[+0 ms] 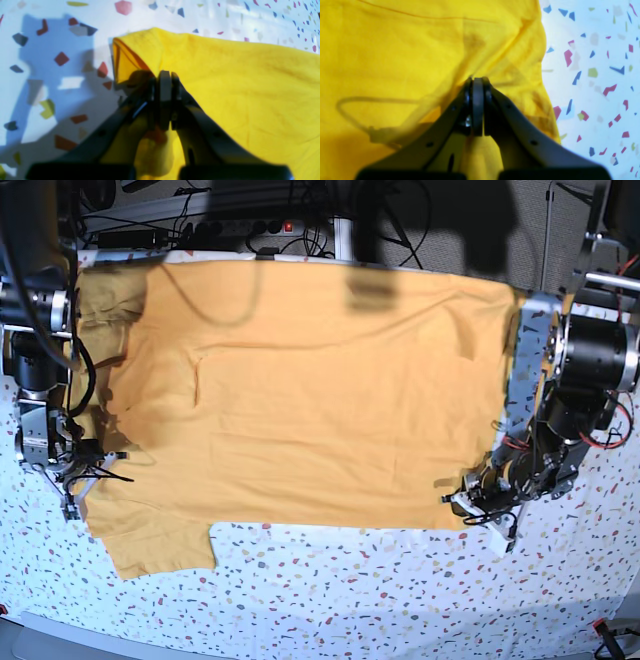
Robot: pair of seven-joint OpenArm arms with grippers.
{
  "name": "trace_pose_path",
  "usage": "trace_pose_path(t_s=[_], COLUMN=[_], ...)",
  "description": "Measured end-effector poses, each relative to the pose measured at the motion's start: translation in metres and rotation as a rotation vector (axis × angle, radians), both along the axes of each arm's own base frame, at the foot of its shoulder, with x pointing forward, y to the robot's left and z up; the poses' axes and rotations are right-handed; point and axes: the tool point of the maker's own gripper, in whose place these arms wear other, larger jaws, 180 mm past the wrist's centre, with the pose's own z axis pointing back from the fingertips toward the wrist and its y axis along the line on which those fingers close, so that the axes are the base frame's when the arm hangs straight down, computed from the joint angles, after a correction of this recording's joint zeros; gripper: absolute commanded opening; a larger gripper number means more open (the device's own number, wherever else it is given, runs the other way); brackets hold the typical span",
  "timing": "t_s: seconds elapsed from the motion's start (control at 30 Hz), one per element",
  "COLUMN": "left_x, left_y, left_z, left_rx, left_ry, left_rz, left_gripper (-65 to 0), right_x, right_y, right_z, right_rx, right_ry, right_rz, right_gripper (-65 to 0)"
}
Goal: Fold the T-shirt properly
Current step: 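Close both grippers firmly on the yellow shirt's side edge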
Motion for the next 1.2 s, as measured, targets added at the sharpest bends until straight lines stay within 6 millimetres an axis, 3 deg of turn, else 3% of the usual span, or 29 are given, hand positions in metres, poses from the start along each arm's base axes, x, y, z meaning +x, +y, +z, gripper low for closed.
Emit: trace_pose_path(t_s=[0.3, 0.57, 0.87, 0.97, 1.03, 1.2], left_x=[0.012, 0.005, 0.011, 0.011, 0.012, 0.013], left_y=[-0.002, -0.004, -0.008, -0.013, -0.014, -0.016], left_z=[0.018, 0.012, 0.021, 0.025, 0.028, 0.030], left_rx=[0.009, 0.016, 0.021, 0.029, 0.032, 0.035], left_ry=[0.008, 0.055, 0.037, 0.046, 0.042, 0.046], left_rz=[-0.025, -0.045, -0.066, -0.094, -0.103, -0.115], left_gripper=[-65.0, -65.0, -65.0, -65.0, -65.0, -65.0], right_x=[0.003, 0.018, 0.010, 0.012, 0.013, 0.015], right_y=[0.003, 0.011, 0.017, 0.017, 0.016, 0.022], right_z=[0.009, 0.032, 0.026, 0.028, 0.030, 0.030], right_rx=[-0.024, -0.025, -0.023, -0.024, -0.026, 0.039], right_ry=[0.003, -0.048, -0.012, -0.023, -0.037, -0.070], right_rz=[0.015, 0.035, 0.068, 0.070, 0.072, 0.056], right_gripper=[-65.0, -65.0, -65.0, -41.5, -31.5, -29.0])
